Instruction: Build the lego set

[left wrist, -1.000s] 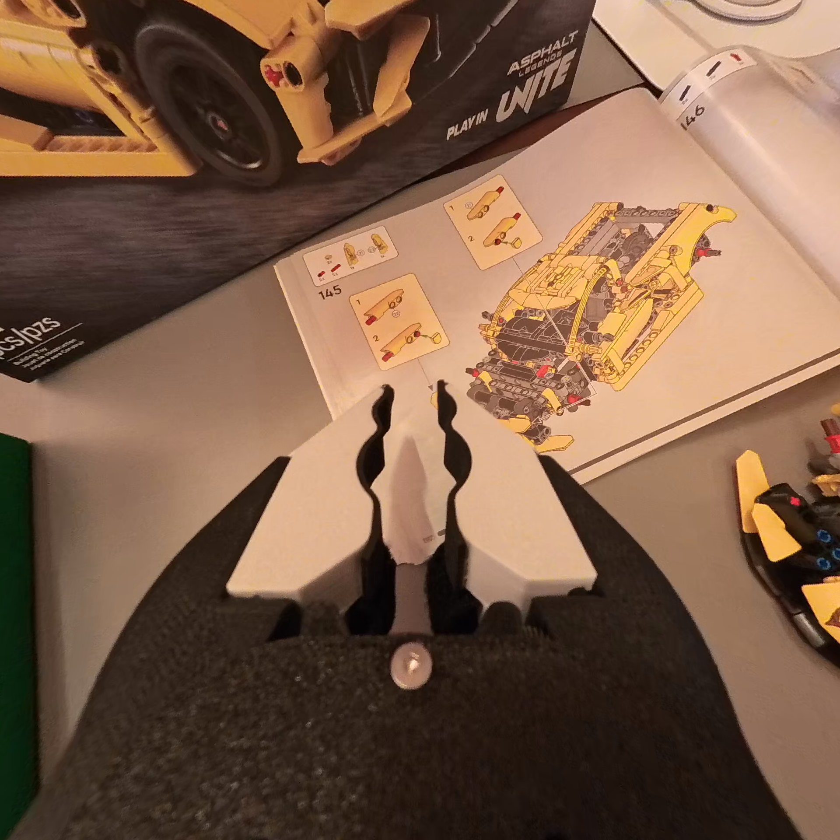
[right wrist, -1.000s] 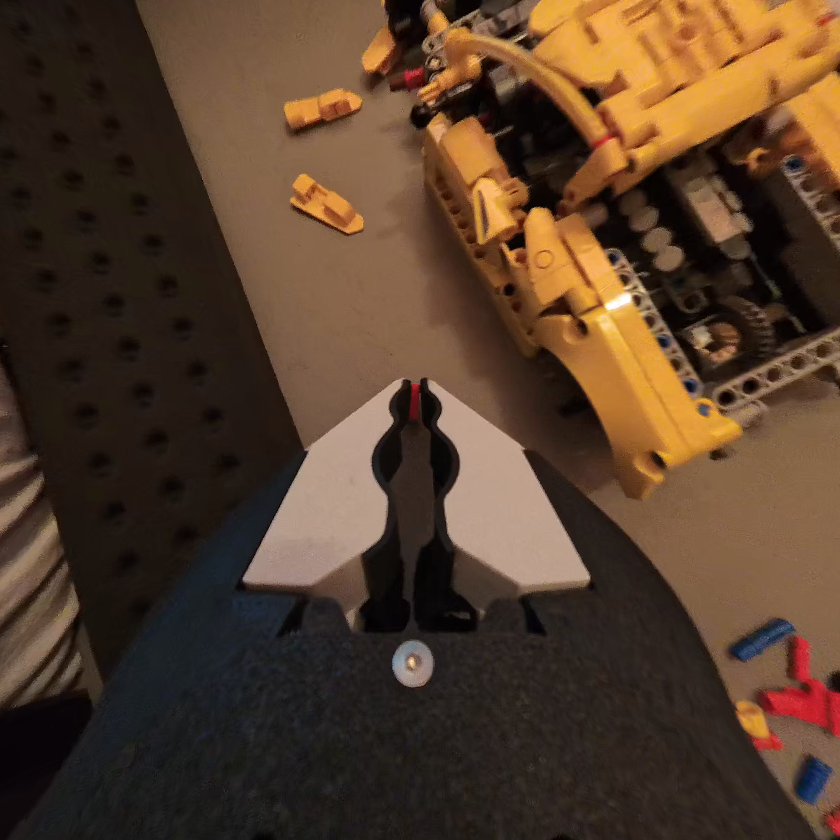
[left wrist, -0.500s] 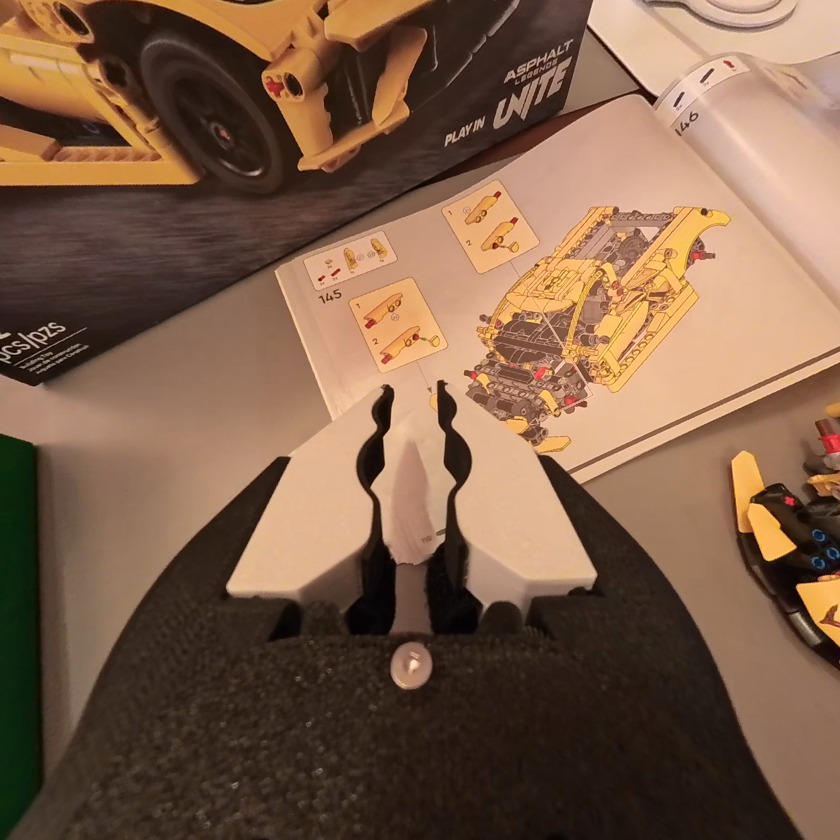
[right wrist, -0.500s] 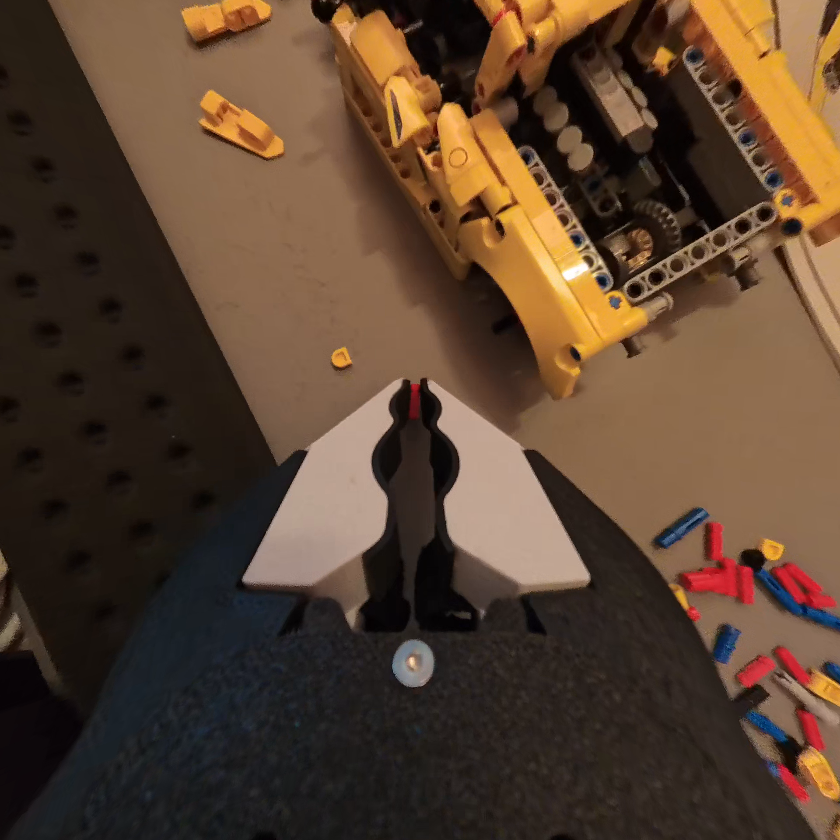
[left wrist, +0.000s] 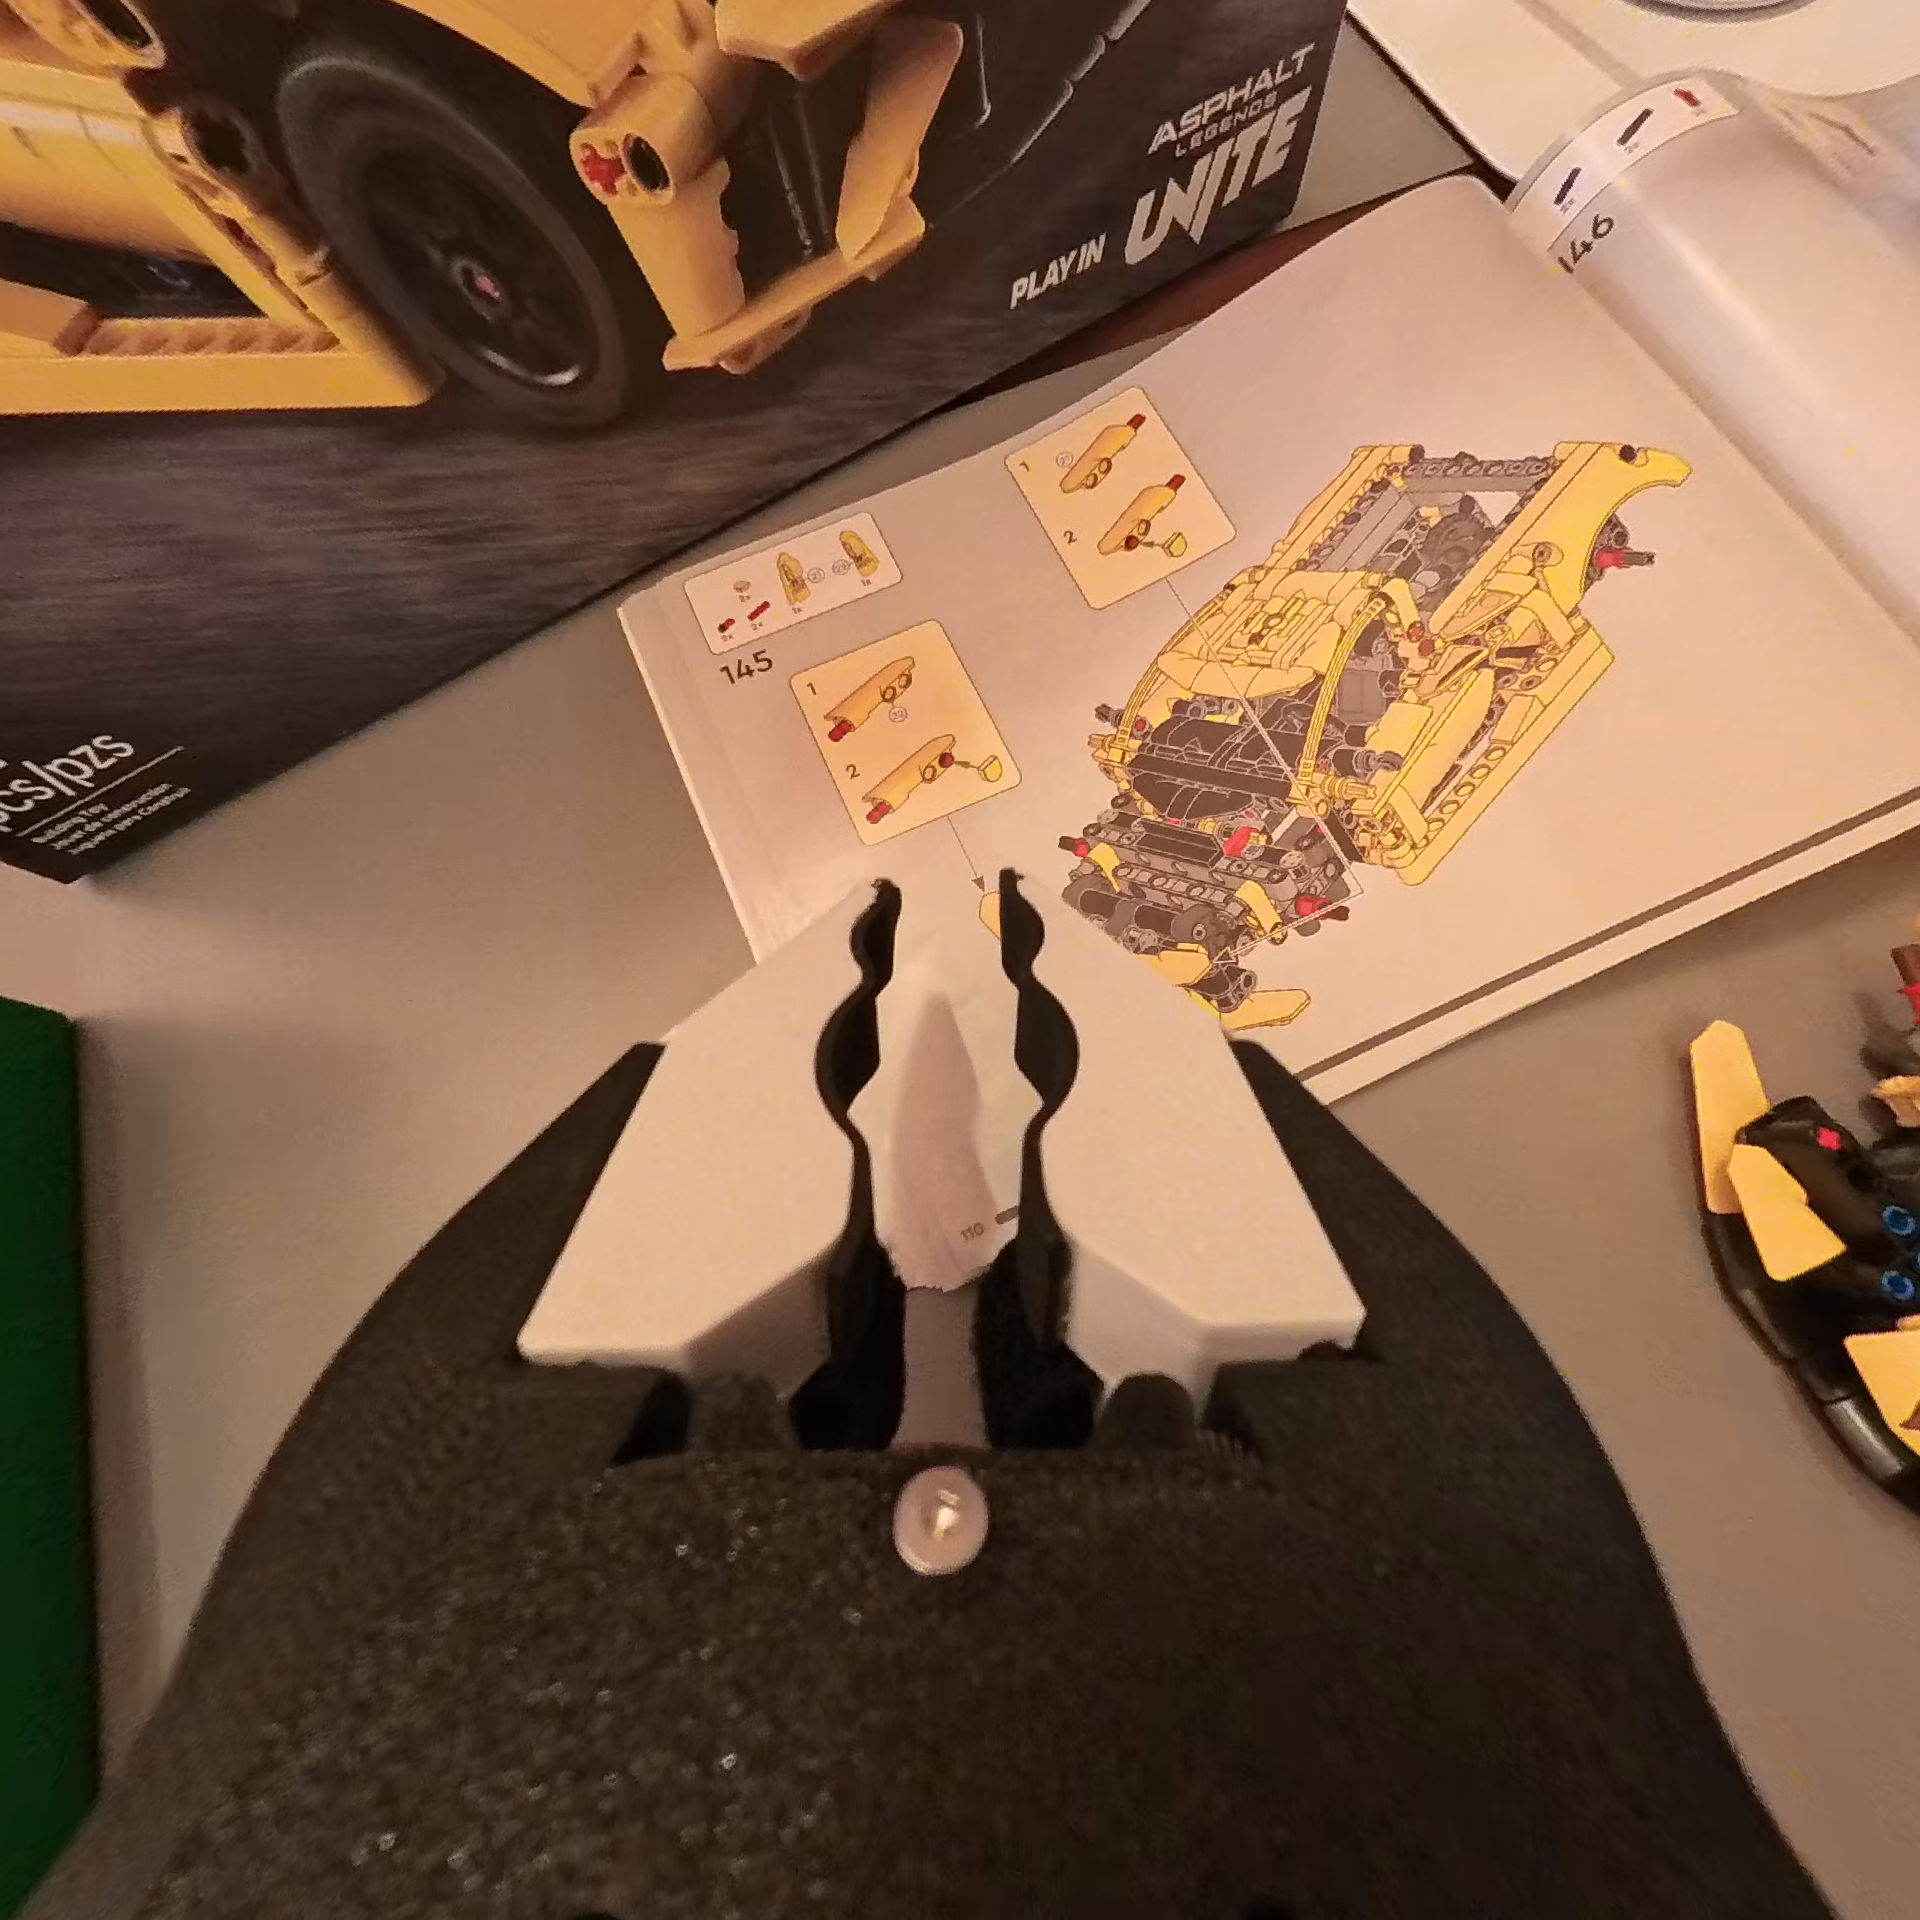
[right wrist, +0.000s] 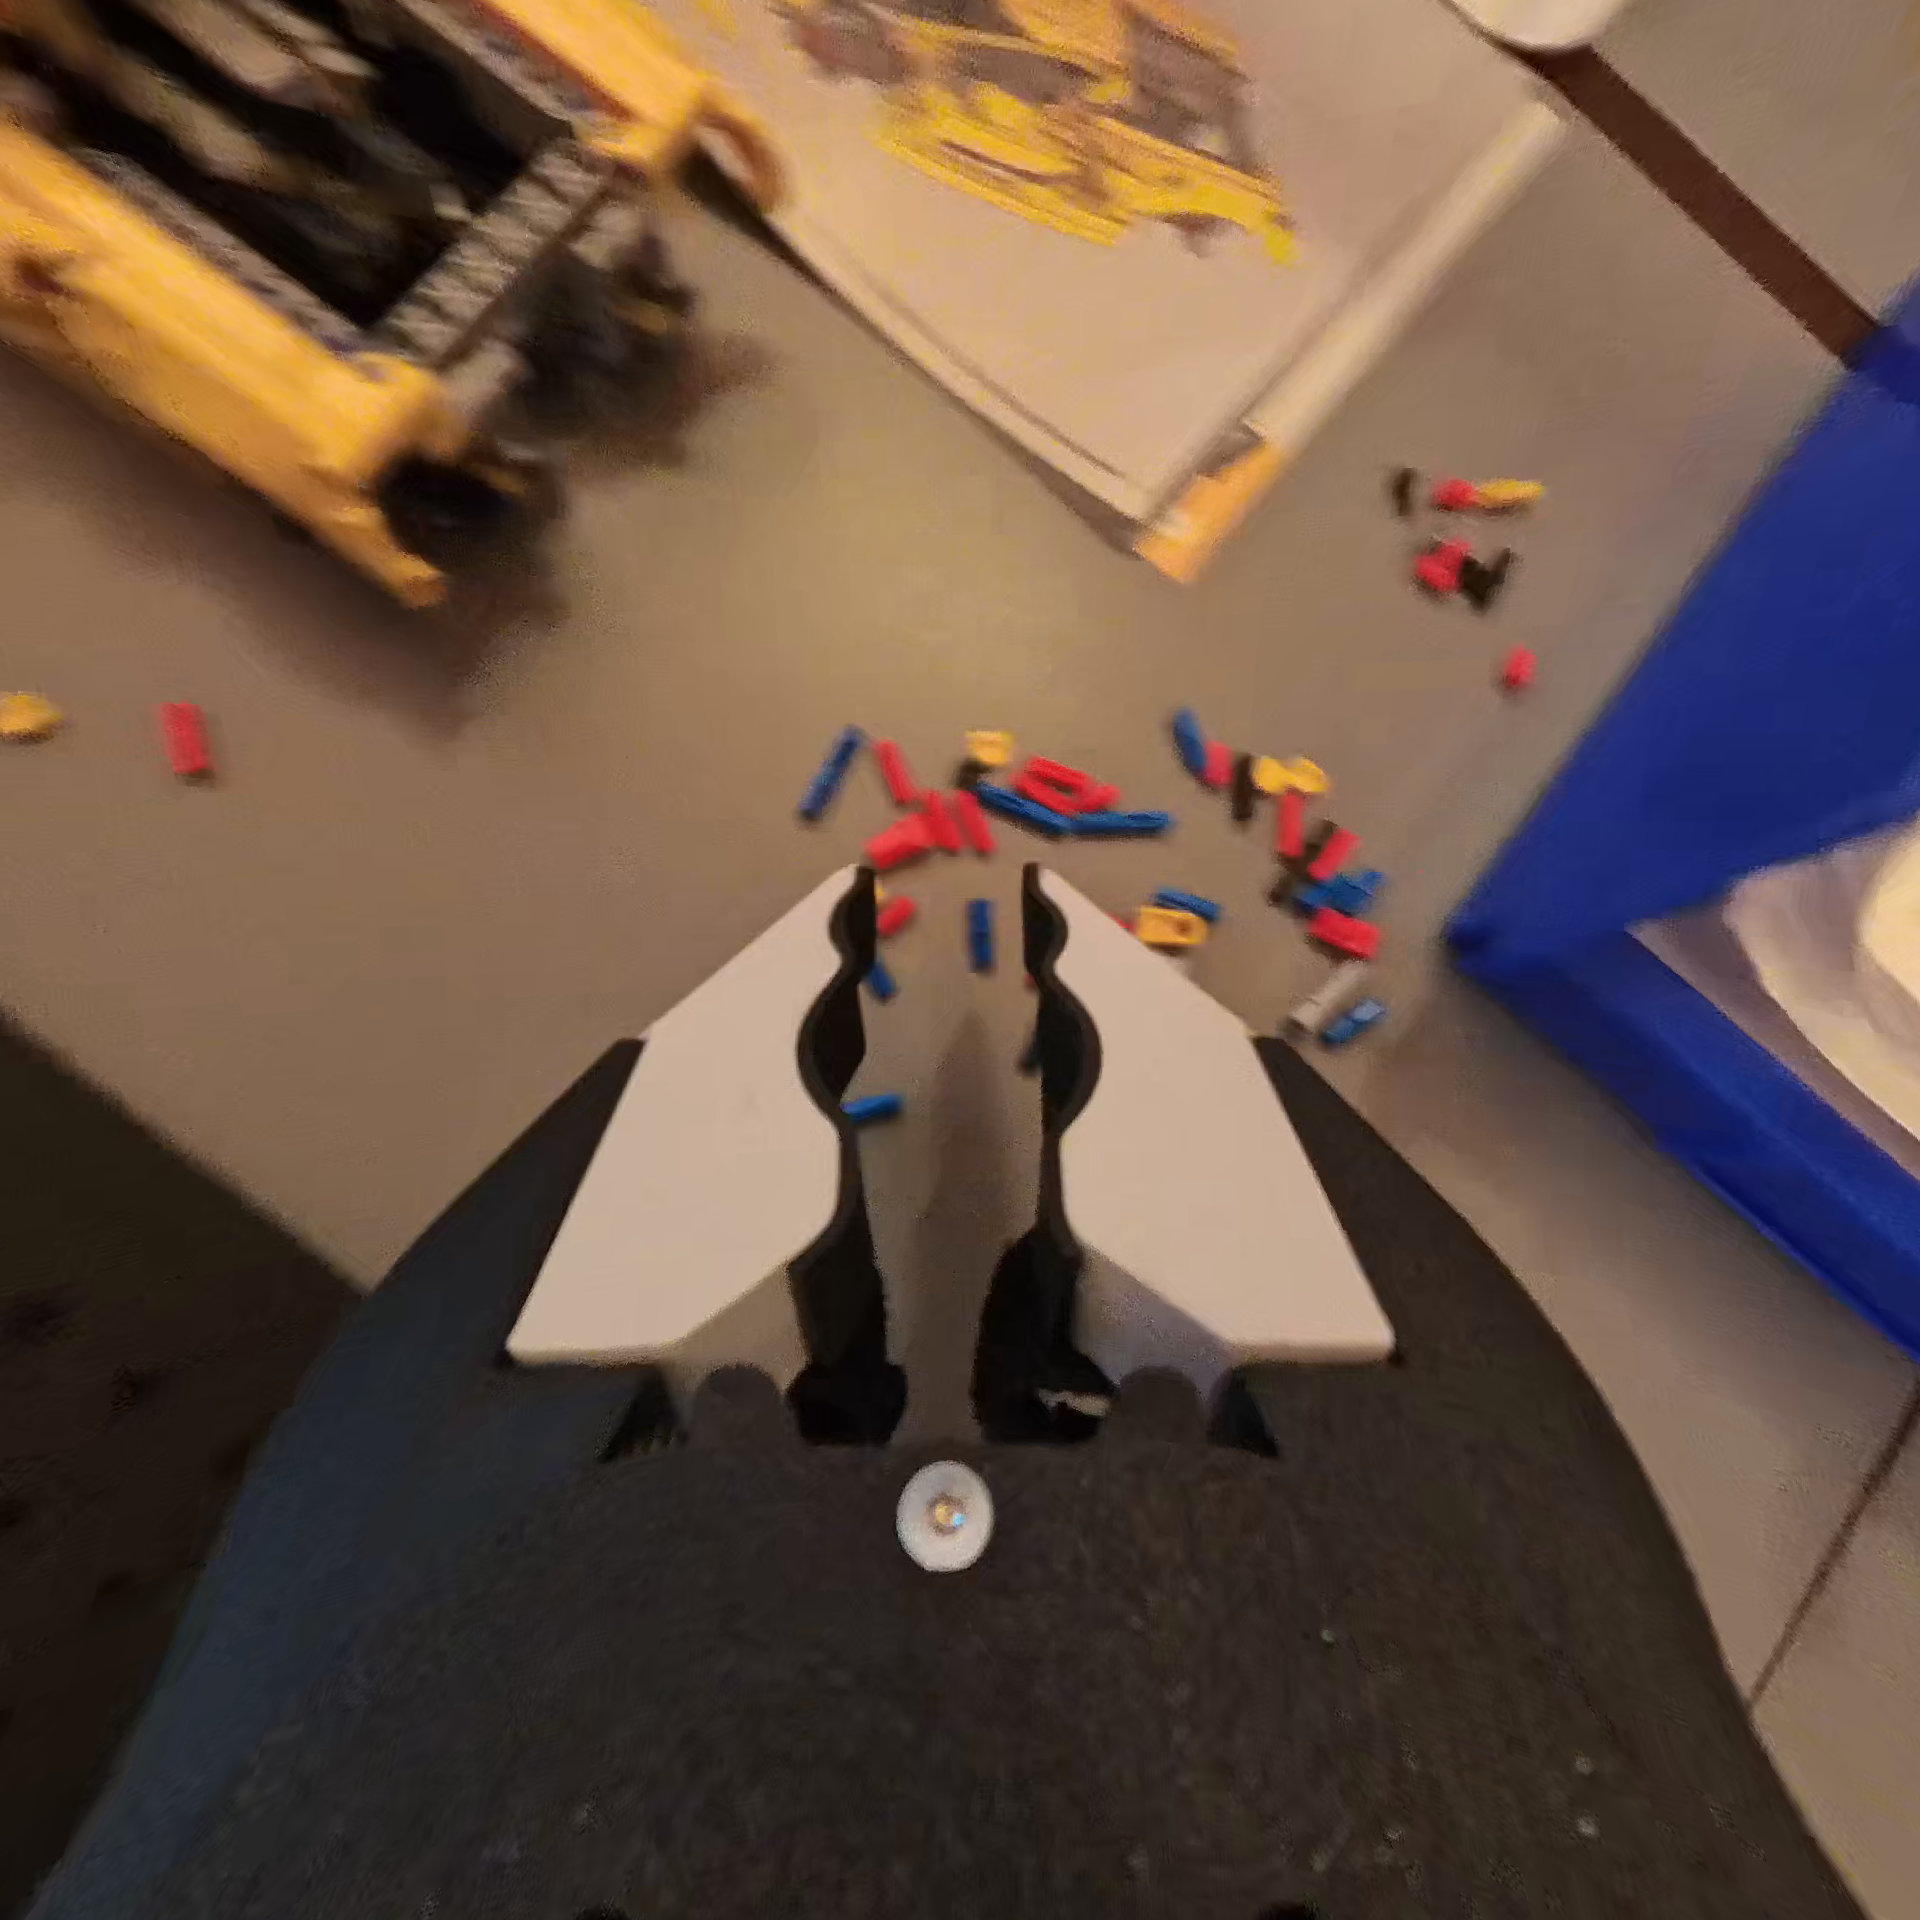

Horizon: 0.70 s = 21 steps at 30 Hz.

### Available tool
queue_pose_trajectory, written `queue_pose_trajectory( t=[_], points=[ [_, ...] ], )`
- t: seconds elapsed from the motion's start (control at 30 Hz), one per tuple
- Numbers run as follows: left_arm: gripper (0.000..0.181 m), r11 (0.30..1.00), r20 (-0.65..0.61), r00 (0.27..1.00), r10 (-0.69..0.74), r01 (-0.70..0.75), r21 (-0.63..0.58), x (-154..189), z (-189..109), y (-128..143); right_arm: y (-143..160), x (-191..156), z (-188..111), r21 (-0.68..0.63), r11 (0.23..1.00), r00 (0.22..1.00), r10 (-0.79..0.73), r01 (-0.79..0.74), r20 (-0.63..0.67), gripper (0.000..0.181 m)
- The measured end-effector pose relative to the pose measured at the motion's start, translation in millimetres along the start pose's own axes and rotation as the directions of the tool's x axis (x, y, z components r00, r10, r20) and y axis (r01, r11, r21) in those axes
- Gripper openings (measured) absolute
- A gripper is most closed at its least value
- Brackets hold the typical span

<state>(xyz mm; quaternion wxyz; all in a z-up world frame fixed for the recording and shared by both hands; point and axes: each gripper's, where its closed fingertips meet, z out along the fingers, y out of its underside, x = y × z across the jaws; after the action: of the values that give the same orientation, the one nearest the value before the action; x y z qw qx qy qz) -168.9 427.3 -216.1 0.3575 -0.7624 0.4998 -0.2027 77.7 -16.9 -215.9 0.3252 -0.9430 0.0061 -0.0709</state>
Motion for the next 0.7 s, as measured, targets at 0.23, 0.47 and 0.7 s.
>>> queue_pose_trajectory(
  t=[0.23, 0.47, 0.7],
  points=[
    [0.020, 1.000, 0.003, 1.000, -0.002, 0.002, -0.009, -1, 2, 2, -4, 26, 34, 0.043, 0.993, 0.994, 0.114, -0.114, 0.003, 0.027],
    [0.019, 1.000, 0.004, 1.000, 0.001, -0.001, -0.014, -1, 3, 3, -10, 7, 52, -0.040, 0.999, 0.998, -0.006, 0.009, 0.068, 0.014],
    [0.020, 1.000, 0.007, 1.000, 0.003, -0.003, -0.012, -2, 2, 3, -8, 5, 54, -0.061, 0.998, 0.995, 0.011, -0.005, 0.097, 0.006]
  ],
)
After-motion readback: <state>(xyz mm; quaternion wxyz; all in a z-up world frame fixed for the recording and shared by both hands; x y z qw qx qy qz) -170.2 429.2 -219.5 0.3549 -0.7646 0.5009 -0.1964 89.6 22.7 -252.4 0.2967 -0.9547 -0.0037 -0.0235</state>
